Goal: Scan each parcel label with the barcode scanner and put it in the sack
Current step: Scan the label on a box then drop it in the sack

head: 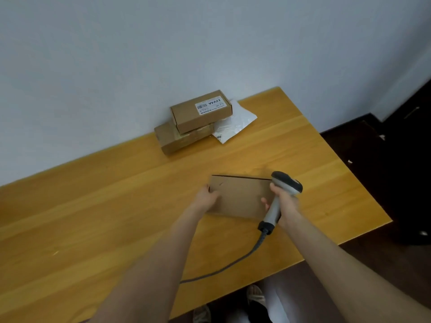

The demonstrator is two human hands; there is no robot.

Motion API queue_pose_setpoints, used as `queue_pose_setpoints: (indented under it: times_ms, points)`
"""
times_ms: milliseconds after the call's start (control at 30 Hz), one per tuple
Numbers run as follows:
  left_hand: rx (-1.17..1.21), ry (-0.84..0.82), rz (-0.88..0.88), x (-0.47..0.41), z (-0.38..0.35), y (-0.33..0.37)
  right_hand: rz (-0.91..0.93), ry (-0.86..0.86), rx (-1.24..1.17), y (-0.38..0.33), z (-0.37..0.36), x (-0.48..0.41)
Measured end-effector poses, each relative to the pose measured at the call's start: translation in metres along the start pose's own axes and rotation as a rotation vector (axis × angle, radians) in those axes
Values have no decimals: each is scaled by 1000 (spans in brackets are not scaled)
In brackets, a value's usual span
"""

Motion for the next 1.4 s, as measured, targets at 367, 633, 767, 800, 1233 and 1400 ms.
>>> queue_pose_setpoints:
  times_ms: [367, 633, 767, 800, 1233, 1400]
  points:
    - [761, 281, 51, 36, 110, 4, 108, -180, 13, -27, -48, 54]
    - [956, 371, -226, 89, 221, 9, 223, -276, 97, -31, -118, 127]
    - [896, 318, -319, 116, 269, 0, 279, -283, 112, -24, -156, 159]
    - [912, 310, -328, 120, 281, -5, 289, -277, 110, -22, -164, 166]
    - [922, 182, -255, 150, 362, -61, 411, -133, 180, 18, -227, 221]
    - [567, 297, -310, 163, 390, -55, 533, -215, 284, 6, -232, 242]
Point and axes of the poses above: each hand's wrist, its own x-axis away from the middle knuckle, its own z-axis out of the back of the hand, y = z × x, the point moved 7 cm from there along -x, towards the middle knuckle, and after that the axes turned 13 degrees about x, right-handed, at the moved point
